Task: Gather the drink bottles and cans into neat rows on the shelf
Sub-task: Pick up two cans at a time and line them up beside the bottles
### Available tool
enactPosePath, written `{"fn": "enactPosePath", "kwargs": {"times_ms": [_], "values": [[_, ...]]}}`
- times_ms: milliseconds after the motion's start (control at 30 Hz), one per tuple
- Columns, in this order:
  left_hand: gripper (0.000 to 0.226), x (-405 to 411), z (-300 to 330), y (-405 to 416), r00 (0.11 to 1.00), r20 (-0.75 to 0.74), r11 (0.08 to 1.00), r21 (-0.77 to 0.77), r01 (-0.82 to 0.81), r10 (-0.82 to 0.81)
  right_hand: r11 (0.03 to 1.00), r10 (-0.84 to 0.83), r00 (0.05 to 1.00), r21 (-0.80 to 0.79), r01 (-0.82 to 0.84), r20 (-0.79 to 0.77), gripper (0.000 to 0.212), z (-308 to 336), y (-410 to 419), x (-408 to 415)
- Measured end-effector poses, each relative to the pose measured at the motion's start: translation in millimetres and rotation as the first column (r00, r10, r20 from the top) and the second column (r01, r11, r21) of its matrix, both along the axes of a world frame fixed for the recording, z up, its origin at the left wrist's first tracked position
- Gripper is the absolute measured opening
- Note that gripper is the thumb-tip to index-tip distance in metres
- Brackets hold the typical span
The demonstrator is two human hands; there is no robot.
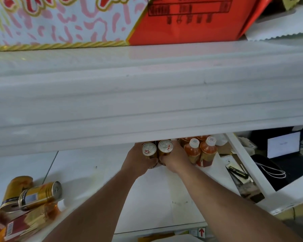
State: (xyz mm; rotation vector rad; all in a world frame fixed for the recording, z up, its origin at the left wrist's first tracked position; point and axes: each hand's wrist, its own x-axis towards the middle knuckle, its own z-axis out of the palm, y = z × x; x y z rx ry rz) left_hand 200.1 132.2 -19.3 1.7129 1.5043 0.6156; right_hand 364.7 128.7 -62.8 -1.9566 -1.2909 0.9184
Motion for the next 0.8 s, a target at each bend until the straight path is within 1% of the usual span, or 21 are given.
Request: {"fn": "enactPosePath", "kwargs": {"times_ms": [300,433,533,600,633,733,800], "values": [[0.067,-3,-7,1,0.999,-0.002,0.999,-0.014,-0.042,0.042,0.998,-0.039,0.999,-0.044,0.039,-0.010,0.079,0,1,-1],[0.066,-4,-6,-2,0.998,-0.023,0.998,-0.029,-0.057,0.056,0.993,-0.038,0.999,-0.111,0.042,0.038,0.073,2,-3,-5],[0.074,-7,-7,-5,0.998,-0.029,0.995,-0.071,-0.065,0.063,0.990,-0.017,0.997,-0.141,0.028,0.076,0.073,-14,2,0],[0.076,-11,-7,-8,0.994,-0.095,0.996,-0.062,-0.058,0.052,0.990,-0.010,0.997,-0.139,0.021,0.083,0.074,-12,-3,0],[0.076,-13,-6,-11,0.988,-0.151,0.998,-0.051,-0.042,0.034,0.991,-0.008,0.996,-0.135,0.020,0.086,0.075,-8,-8,-2],[0.087,-20,-4,-22,0.953,-0.302,0.999,-0.025,-0.020,0.011,0.989,-0.009,0.997,-0.145,0.020,0.075,0.066,11,-27,-10],[0.088,-25,-2,-29,0.926,-0.379,1.000,0.000,0.001,-0.001,0.991,-0.017,0.998,-0.134,0.026,0.068,0.062,27,-44,-18]]}}
